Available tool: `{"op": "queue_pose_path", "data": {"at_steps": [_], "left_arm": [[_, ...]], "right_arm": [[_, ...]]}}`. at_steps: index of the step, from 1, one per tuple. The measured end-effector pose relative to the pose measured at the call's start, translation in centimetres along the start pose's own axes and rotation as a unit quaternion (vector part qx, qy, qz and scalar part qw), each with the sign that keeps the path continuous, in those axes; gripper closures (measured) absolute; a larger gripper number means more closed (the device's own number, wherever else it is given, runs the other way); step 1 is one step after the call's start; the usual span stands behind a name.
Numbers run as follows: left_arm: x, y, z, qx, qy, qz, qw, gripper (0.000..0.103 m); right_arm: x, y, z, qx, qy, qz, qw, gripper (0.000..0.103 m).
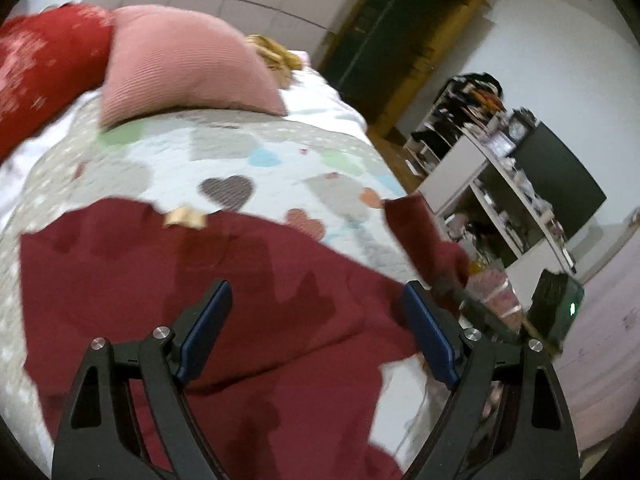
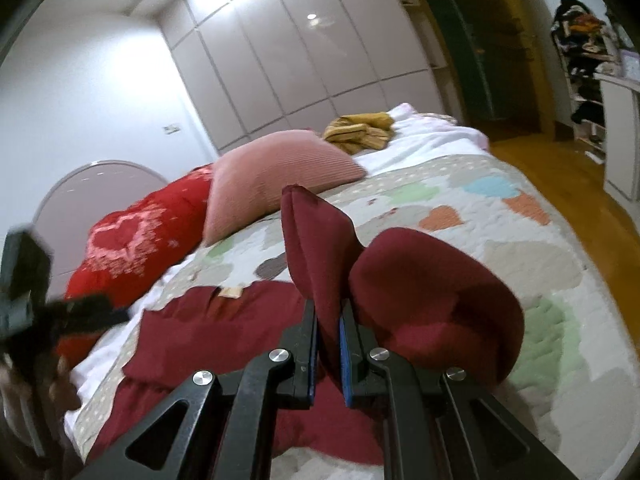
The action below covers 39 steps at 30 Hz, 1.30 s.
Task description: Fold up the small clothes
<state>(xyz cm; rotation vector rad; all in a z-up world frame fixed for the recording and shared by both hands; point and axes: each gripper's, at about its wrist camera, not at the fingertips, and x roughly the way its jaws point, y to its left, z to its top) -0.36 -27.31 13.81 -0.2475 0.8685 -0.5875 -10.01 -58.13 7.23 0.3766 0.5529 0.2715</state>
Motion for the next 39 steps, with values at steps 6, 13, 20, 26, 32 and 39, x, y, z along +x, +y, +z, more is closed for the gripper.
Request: {"op": "queue_pose_path", "data": {"at_steps": [6, 13, 20, 26, 32, 39], "left_arm": [[3.4, -2.1, 1.1, -0.041, 0.022, -0.044, 0.9979, 0.017], [4.7, -1.2, 1.6, -0.099, 0.016, -0.06, 0.9931, 0.016], [7.7, -1.1, 1.3, -0.101, 0.064, -0.045, 0.9918, 0.016], [9.5, -1.2, 0.6, -0.097, 0.091, -0.05, 0.9898, 0.017], [10.5, -2.8, 0.6, -0.03, 0.086, -0.044, 0.9949, 0.075], [8.4, -3.8, 1.3, 0.04, 0.046, -0.018, 0.998, 0.095]], "right_arm": [[1.4, 1.4, -1.8, -0.043, 0.022, 0.024, 0.999, 0.094], [2.4, 2.3, -3.1, -0.088, 0.035, 0.023, 0.995, 0.094], [2.4, 3.7, -4.0, -0.143, 0.037, 0.034, 0.989, 0.094], [1.8, 4.3, -4.4, -0.166, 0.028, 0.045, 0.985, 0.094], [2.0, 4.0, -4.5, -0.166, 0.032, 0.044, 0.985, 0.094], [0.4, 2.3, -3.2, -0.124, 0.002, 0.038, 0.991, 0.071]]}}
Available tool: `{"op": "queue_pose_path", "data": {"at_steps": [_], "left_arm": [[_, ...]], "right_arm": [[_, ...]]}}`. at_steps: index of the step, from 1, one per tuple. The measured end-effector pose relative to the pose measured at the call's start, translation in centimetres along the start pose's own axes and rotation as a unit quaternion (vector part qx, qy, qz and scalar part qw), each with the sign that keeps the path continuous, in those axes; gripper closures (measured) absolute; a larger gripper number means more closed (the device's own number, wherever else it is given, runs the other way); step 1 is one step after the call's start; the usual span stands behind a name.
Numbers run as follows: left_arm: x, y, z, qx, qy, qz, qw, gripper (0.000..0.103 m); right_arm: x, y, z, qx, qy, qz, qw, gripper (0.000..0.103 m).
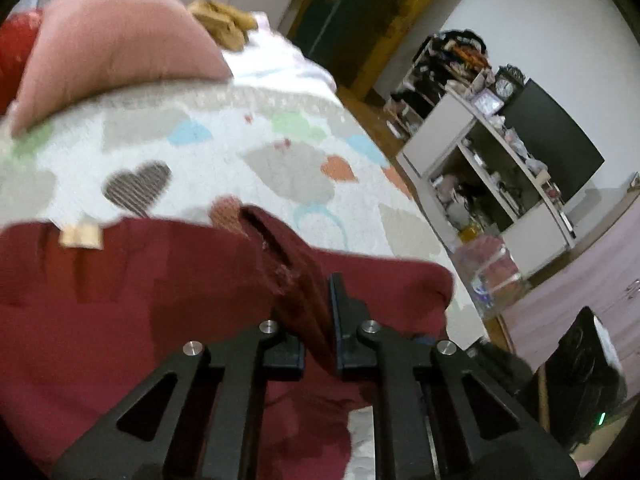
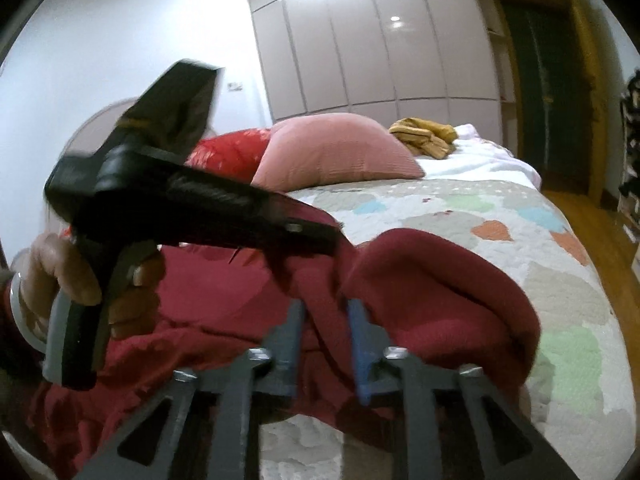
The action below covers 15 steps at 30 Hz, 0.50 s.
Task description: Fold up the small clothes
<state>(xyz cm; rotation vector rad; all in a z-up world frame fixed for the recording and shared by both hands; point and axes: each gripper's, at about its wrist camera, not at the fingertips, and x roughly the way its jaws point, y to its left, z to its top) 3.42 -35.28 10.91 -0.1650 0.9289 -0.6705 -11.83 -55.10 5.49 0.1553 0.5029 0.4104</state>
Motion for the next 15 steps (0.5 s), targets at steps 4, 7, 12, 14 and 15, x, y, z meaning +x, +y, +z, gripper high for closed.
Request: {"op": "queue_pose_path", "data": {"at_steps": [4, 7, 12, 14, 15], "left_arm": [[-3.3, 3.0, 0.7, -0.027, -0.042, 0.038, 0.998, 0.095], [-5.8, 5.8, -0.2, -0.044, -0.07, 0.08, 0.9934, 0.095], [-6.6, 10.5, -2.6, -0.081, -0.069, 0.114, 0.9877, 0.095], [-6.1, 11.9, -3.4, -0.096, -0.054, 0.121, 0.9865, 0.095], [-6.2, 12.2, -3.6, -0.1, -0.051, 0.12, 0.9864, 0.095]], "right_arm": [[-2.8, -2.0, 0.9, 0.041, -0.046, -0.012, 0.998, 0.062], [-4.1, -3.8, 1.1, 0.07, -0.064, -0.039, 0.995, 0.058], [-2.1, -5.7, 0.7, 0.111, -0.017, -0.061, 0.992, 0.058], [-1.1, -5.2, 0.4, 0.102, 0.011, -0.061, 0.993, 0.058], [-0.7, -4.9, 0.3, 0.095, 0.024, -0.058, 0.994, 0.058]]}}
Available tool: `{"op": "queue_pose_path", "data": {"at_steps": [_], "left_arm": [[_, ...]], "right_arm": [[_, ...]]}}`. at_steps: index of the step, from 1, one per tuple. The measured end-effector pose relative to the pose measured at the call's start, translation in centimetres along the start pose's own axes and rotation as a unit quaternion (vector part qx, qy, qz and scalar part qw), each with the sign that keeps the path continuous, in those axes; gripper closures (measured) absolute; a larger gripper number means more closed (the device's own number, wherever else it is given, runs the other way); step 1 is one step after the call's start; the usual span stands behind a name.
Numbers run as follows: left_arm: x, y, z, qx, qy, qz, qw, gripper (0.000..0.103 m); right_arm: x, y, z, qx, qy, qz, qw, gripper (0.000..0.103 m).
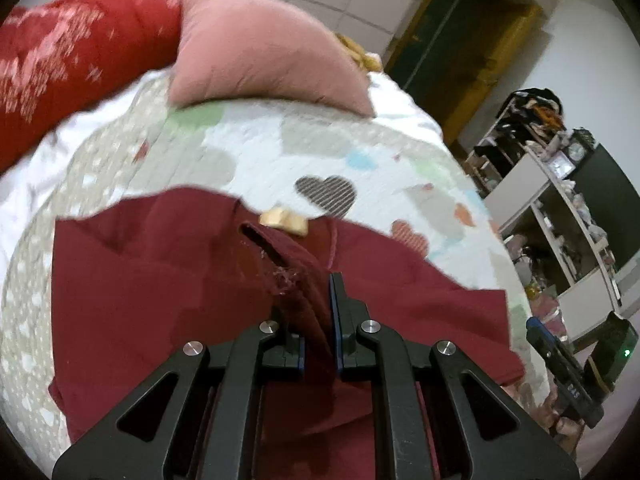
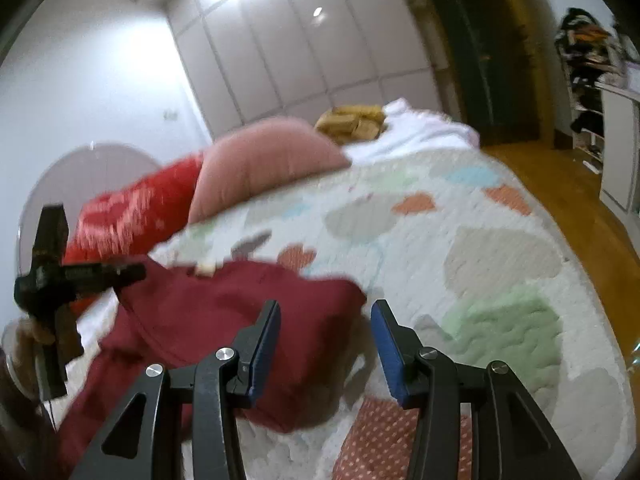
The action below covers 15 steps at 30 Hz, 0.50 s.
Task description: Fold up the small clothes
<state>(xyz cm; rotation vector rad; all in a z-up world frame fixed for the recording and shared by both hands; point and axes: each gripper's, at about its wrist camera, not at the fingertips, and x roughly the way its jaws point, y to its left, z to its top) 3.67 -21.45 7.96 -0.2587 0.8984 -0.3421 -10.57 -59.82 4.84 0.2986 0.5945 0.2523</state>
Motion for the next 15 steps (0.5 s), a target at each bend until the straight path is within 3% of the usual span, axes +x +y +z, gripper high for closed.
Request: {"op": "queue_pose_path", "data": {"at_steps": [4, 11, 13, 14, 15], "left_arm": [[-1.7, -0.1, 0.4, 0.007, -0.019, -0.008, 0.9998, 0.095], [-3.5, 1.8, 0.3, 0.02, -0.043, 0.022, 0.9986, 0.095], [-3.4, 3.1, 0.3, 0.006, -0.038, 0.021, 0.999, 0.095], [-3.5, 3.6, 0.3, 0.001, -0.039, 0.02, 0.999, 0.095], [-3.6, 4.3, 0.4, -0.005, -0.042, 0.018, 0.999, 0.095]], "right_arm": [[-0.1, 1.1, -0.2, -0.027, 0.003, 0.024, 0.999, 0.057], [3.2, -0.3, -1.1, 0.045, 0.043, 0.001, 0.998, 0.057], [4.6, -0.8, -0.9, 0.085, 0.059, 0.016, 0.994, 0.052], [5.6, -0.9, -0.9, 0.106, 0.077, 0.028, 0.991, 0.041], [6.7, -1.0, -0.9, 0.123, 0.095, 0.027, 0.987, 0.036]]}}
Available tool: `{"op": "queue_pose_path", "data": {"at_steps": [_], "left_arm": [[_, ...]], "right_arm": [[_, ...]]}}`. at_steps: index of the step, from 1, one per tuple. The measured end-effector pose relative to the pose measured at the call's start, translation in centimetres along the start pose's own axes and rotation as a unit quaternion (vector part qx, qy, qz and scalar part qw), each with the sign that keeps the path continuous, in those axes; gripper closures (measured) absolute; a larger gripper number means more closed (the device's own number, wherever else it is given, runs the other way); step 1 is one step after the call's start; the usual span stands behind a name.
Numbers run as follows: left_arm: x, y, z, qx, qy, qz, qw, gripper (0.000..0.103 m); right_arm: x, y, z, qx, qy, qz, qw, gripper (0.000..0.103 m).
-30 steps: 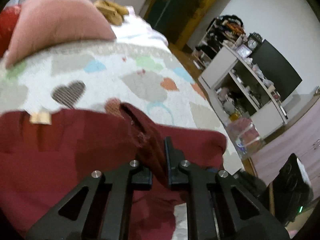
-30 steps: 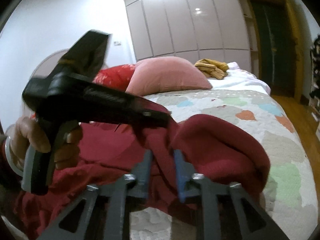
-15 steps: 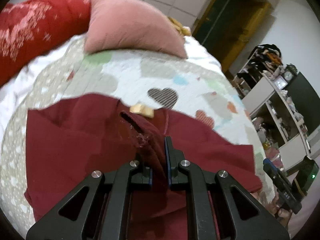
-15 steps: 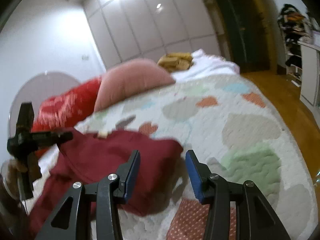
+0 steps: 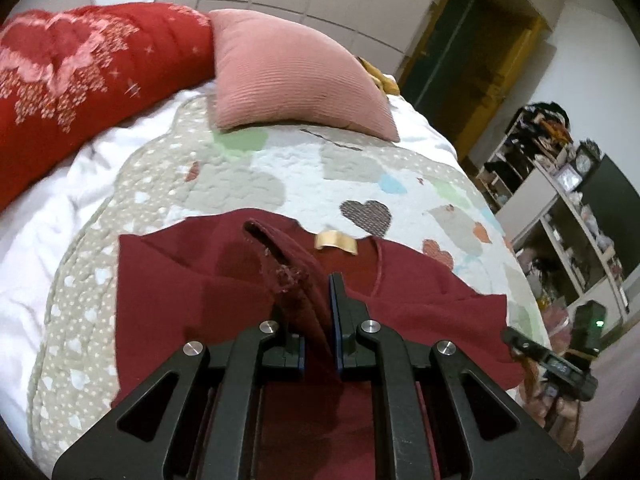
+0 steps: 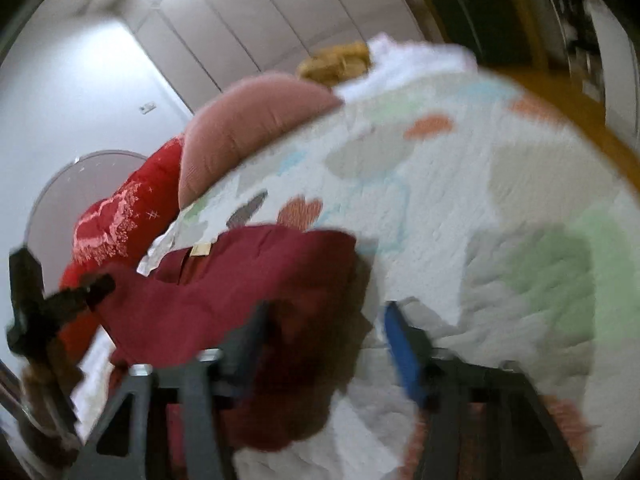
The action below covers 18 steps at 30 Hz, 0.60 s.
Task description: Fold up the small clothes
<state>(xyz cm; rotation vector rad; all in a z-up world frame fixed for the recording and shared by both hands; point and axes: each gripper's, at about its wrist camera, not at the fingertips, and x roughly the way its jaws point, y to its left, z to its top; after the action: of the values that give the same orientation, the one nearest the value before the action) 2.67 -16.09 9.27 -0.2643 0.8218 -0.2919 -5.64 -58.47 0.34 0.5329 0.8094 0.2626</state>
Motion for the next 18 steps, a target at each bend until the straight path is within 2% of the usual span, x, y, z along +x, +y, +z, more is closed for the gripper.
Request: {"op": "queue_pose_path", "data": {"at_steps": [2, 4, 5, 6, 8, 9, 11, 14, 16, 17, 18], "left_arm": [[-0.1, 0.6, 0.2, -0.005, -0.001, -0.005, 1.0, 0.095], [-0.4, 1.0, 0.5, -0.002, -0.004, -0.006, 1.0, 0.095], [-0.6, 1.2, 0.6, 0.001, -0.006, -0.006, 1.0, 0.095], [-0.8, 1.4, 0.7, 0.002, -0.01, -0.006, 0.9999, 0.095], [-1.3, 1.7, 0.8, 0.002, -0.019, -0.01, 0.9998, 0.095], [-1.5, 2.0, 0.8, 0.003, -0.026, -0.009, 0.9996, 0.095], [-1.2, 2.8, 0.2, 0.003, -0.029, 0.005, 0.9996, 0.095], [1.2, 4.1, -1.2, -0.005, 0.011, 0.028, 0.9995, 0.095], [2.7, 5.0, -2.5, -0.014, 0.037, 0.044, 0.9982, 0.095], [3.0, 5.4, -3.1, -0.02, 0.041, 0.043, 0.9981, 0.095], [3.0, 5.5, -3.3, -0.022, 0.039, 0.04, 0.9982, 0.094]], "right_arm": [[1.0, 0.3, 0.3, 0.006, 0.007, -0.003, 1.0, 0.037], [1.3, 1.4, 0.9, -0.012, 0.007, 0.01, 1.0, 0.055], [1.6, 2.1, 1.2, -0.022, 0.012, 0.022, 0.999, 0.071], [1.9, 3.0, 1.5, -0.037, 0.015, 0.02, 0.999, 0.08], [2.2, 4.9, 2.1, -0.085, 0.016, -0.017, 0.996, 0.09], [1.9, 5.6, 2.4, -0.099, 0.002, -0.027, 0.995, 0.091], [1.0, 5.6, 2.9, -0.09, -0.029, -0.019, 0.995, 0.091], [2.5, 4.9, 2.7, -0.076, -0.026, -0.042, 0.996, 0.091], [4.1, 4.4, 2.5, -0.082, 0.003, -0.063, 0.995, 0.083], [4.1, 4.1, 2.4, -0.079, 0.01, -0.07, 0.994, 0.073], [3.1, 4.0, 2.3, -0.074, 0.001, -0.075, 0.994, 0.068]]}}
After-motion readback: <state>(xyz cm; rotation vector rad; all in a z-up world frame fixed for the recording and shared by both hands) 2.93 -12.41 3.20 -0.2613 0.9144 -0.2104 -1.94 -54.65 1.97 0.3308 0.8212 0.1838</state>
